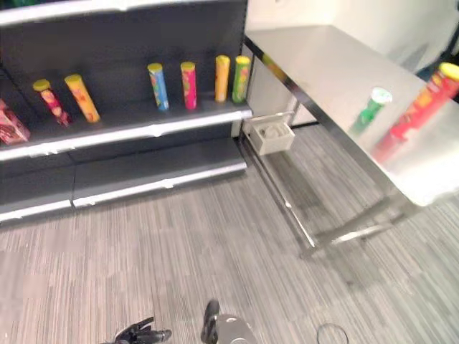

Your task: Put the goods on the table back onto the shelves and tidy them up.

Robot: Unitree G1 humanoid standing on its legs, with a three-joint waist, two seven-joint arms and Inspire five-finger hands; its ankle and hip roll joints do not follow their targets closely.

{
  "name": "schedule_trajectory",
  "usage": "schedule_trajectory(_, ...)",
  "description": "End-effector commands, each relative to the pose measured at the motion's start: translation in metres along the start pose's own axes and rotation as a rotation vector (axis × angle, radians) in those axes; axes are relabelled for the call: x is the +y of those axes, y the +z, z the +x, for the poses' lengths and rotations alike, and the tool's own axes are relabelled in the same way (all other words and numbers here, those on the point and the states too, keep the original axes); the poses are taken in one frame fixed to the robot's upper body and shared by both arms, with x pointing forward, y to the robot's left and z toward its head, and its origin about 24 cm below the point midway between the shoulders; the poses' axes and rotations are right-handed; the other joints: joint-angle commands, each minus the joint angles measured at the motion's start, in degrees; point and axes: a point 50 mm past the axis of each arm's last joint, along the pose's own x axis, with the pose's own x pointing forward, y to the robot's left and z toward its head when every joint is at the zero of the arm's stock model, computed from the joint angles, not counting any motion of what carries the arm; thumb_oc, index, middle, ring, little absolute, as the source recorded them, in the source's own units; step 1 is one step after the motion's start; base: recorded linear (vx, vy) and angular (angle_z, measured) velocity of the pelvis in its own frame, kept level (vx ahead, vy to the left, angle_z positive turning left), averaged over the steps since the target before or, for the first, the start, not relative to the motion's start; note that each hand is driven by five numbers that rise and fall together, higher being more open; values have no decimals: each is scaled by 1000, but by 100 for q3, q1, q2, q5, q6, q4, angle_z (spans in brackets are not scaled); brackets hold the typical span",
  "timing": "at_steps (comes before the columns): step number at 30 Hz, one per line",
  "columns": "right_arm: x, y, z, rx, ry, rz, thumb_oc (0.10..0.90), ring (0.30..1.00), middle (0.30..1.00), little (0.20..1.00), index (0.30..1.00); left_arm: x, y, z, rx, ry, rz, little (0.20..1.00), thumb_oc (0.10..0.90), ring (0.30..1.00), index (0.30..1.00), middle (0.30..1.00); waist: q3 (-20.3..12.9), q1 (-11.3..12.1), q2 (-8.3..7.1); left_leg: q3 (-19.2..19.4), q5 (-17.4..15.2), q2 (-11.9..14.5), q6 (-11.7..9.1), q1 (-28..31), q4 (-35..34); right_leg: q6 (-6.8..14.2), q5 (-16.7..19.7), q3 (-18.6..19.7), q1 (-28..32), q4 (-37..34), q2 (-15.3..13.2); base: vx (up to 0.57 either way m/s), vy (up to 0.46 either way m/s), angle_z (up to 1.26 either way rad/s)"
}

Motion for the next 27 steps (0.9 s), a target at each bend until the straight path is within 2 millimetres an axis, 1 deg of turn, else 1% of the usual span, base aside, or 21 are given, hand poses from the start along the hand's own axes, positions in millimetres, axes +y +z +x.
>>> schedule_trajectory(1,9,12,1,-47,36,23,800,900,900,900,900,14,39,2,-141,40,-2,900,800,900,900,900,-104,-167,-145,387,784,-233,192,-807,824,857,656,363,587,-1138,-163,273,-121,9)
schedule_trajectory(2,12,18,1,-71,39,25,800,900,900,900,900,14,41,2,-152,46,-16,900,800,900,900,900,-102,-125,-240,490,1068,-111,81,-1074,1491,805,625,399,737,-1265,-187,433,-175,-9)
schedule_trajectory(3,9,27,0,-99,18,8,800,900,900,900,900,20,45,0,-173,80,-54,900,800,900,900,900,-44,45,-400,746,1259,204,70,-1619,2558,721,477,632,1014,-1361,-205,325,-136,-64)
schedule_trajectory(4,10,27,0,-99,18,9,800,900,900,900,900,20,45,0,-173,80,-53,900,800,900,900,900,-59,44,-410,750,1273,191,78,-1637,2549,722,483,631,993,-1361,-218,413,-102,-104)
schedule_trajectory(5,5,40,-2,-143,2,-8,800,900,900,900,900,24,46,-1,-184,88,-74,900,800,900,900,900,32,203,-520,1088,1124,661,270,-2031,2834,733,372,845,1189,-1361,-297,256,-4,-103)
schedule_trajectory(6,5,49,-3,-175,-1,-26,800,900,900,900,900,24,48,-1,-193,81,-62,900,800,900,900,900,79,265,-567,1096,1022,717,355,-2211,2645,776,348,979,1237,-1361,-341,390,89,-55)
schedule_trajectory(7,13,70,-7,-259,18,-100,800,900,900,900,900,20,51,-2,-215,63,-28,900,800,900,900,900,137,354,-591,819,857,502,513,-2373,1678,887,361,1361,1272,-1361,-373,203,113,-57)
schedule_trajectory(8,13,70,-7,-258,18,-100,800,900,900,900,900,20,51,-2,-215,64,-28,900,800,900,900,900,125,361,-608,839,887,477,521,-2359,1627,891,367,1371,1258,-1361,-394,237,181,-90)
schedule_trajectory(9,16,78,-8,-286,18,-151,800,900,900,900,900,17,53,-1,-223,64,-3,900,800,900,900,900,137,447,-570,439,820,245,575,-2406,771,974,314,1611,1278,-1361,-378,341,180,-130)
schedule_trajectory(10,26,88,-10,-317,24,-269,800,900,900,900,900,15,59,-1,-242,68,-5,900,800,900,900,900,160,642,-490,-672,1015,7,515,-2459,-423,1036,261,2073,1429,-1361,-304,340,177,-125)
schedule_trajectory(11,26,88,-10,-317,24,-269,800,900,900,900,900,15,59,-1,-242,68,-5,900,800,900,900,900,156,638,-489,-675,1030,6,515,-2458,-442,1035,264,2070,1422,-1361,-303,400,119,-131)
schedule_trajectory(12,25,94,-11,-323,21,-331,800,900,900,900,900,49,72,-5,-238,125,-21,900,800,900,900,900,157,659,-443,-1125,1232,30,431,-2547,-722,1049,235,2406,1506,-1361,-241,304,16,-153)
schedule_trajectory(13,29,86,-9,-301,9,-360,800,900,900,900,900,37,67,-3,-255,134,-37,900,800,900,900,900,177,681,-457,-1452,1277,25,417,-2575,-839,1045,216,2626,1576,-1361,-206,427,15,-204)
schedule_trajectory(14,44,86,-9,-319,54,-401,800,900,900,900,900,19,53,1,-194,88,16,900,800,900,900,900,156,655,-503,-1612,1155,62,406,-2442,-940,1064,183,2910,1624,-1361,-186,378,26,-272)
schedule_trajectory(16,51,72,-6,-279,83,-404,800,900,900,900,900,31,29,0,-97,142,8,900,800,900,900,900,22,528,-545,-1234,1047,103,456,-2145,-999,1145,155,3376,1596,-1361,-316,554,306,-293)
schedule_trajectory(17,49,63,-4,-241,90,-396,800,900,900,900,900,30,39,0,-132,120,40,900,800,900,900,900,-38,373,-556,-764,941,-10,592,-1926,-1098,1278,263,3742,1527,-1248,-542,572,469,-218)
schedule_trajectory(21,50,69,-6,-265,101,-384,800,900,900,900,900,24,54,1,-175,83,133,900,800,900,900,900,29,216,-470,-375,764,-136,785,-1722,-1199,1400,273,4100,1085,-426,-571,175,250,-119)
schedule_trajectory(23,50,83,-10,-329,107,-341,800,900,900,900,900,23,62,0,-201,67,168,900,800,900,900,900,118,60,-427,-87,640,-232,895,-1546,-1266,1566,612,4210,697,277,-537,79,183,-30)
schedule_trajectory(24,51,91,-13,-371,115,-327,800,900,900,900,900,24,65,-1,-216,61,170,900,800,900,900,900,201,-34,-425,55,574,-272,924,-1445,-1266,1657,839,4169,525,570,-547,61,187,-49)
schedule_trajectory(25,53,104,-18,-435,126,-310,800,900,900,900,900,24,67,-1,-226,60,168,900,800,900,900,900,276,-83,-395,209,536,-250,938,-1382,-1266,1610,988,3950,334,837,-614,51,195,-69)
schedule_trajectory(27,51,120,-31,-558,137,-286,800,900,900,900,900,25,62,-2,-216,59,163,900,800,900,900,900,319,-183,-280,527,426,-209,945,-1262,-1266,1492,992,3122,-6,1257,-841,100,248,-110)
